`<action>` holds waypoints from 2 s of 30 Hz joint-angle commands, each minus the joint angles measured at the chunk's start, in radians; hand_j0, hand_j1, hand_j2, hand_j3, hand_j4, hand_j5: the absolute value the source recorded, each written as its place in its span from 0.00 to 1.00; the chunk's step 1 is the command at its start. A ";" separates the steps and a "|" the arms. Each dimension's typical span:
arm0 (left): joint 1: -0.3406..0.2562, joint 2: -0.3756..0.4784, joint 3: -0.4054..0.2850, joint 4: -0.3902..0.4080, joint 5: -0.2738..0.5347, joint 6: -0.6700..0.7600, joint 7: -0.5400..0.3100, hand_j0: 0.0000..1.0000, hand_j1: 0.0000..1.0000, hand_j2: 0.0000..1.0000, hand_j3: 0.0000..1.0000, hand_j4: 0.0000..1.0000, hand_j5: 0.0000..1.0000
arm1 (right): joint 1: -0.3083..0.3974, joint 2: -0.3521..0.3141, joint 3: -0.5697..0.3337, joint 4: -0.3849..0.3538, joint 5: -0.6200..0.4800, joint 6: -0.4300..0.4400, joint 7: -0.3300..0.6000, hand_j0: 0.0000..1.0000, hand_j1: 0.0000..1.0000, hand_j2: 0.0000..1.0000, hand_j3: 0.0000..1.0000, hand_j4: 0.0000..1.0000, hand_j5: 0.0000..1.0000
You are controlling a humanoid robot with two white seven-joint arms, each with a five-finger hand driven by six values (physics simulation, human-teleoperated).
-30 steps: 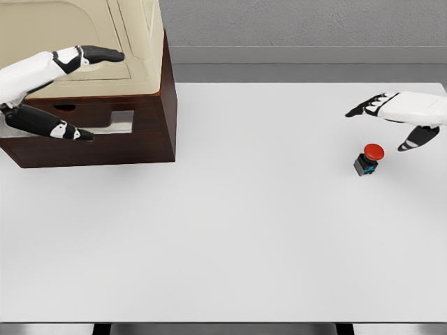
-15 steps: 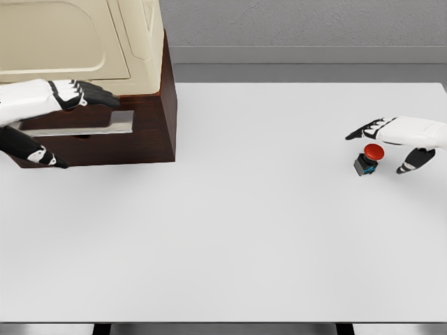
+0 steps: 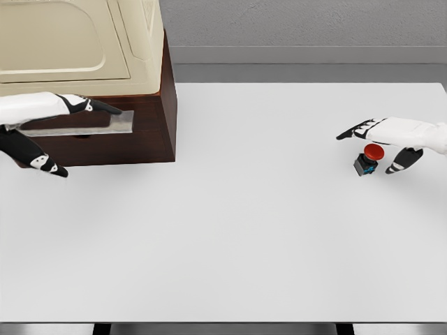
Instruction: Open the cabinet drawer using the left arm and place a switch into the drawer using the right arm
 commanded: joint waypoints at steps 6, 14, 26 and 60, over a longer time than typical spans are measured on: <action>0.023 0.031 0.009 -0.002 0.012 0.142 0.031 1.00 1.00 1.00 1.00 1.00 1.00 | 0.003 -0.001 0.002 -0.001 -0.004 -0.013 0.000 0.81 0.81 0.81 0.81 0.81 0.81; 0.052 0.037 0.012 -0.002 0.009 0.149 0.034 1.00 1.00 1.00 1.00 1.00 1.00 | 0.005 -0.002 0.002 -0.001 -0.004 -0.016 0.000 0.80 0.80 0.80 0.80 0.80 0.80; 0.094 0.028 0.047 0.010 0.002 0.192 0.034 1.00 1.00 1.00 1.00 1.00 1.00 | 0.008 -0.007 0.002 -0.001 -0.004 -0.019 0.000 0.69 0.69 0.69 0.69 0.69 0.69; 0.298 0.026 0.213 0.016 0.002 0.191 0.033 1.00 1.00 1.00 1.00 1.00 1.00 | 0.012 -0.001 -0.001 -0.002 -0.007 -0.018 0.000 0.45 0.45 0.45 0.45 0.45 0.45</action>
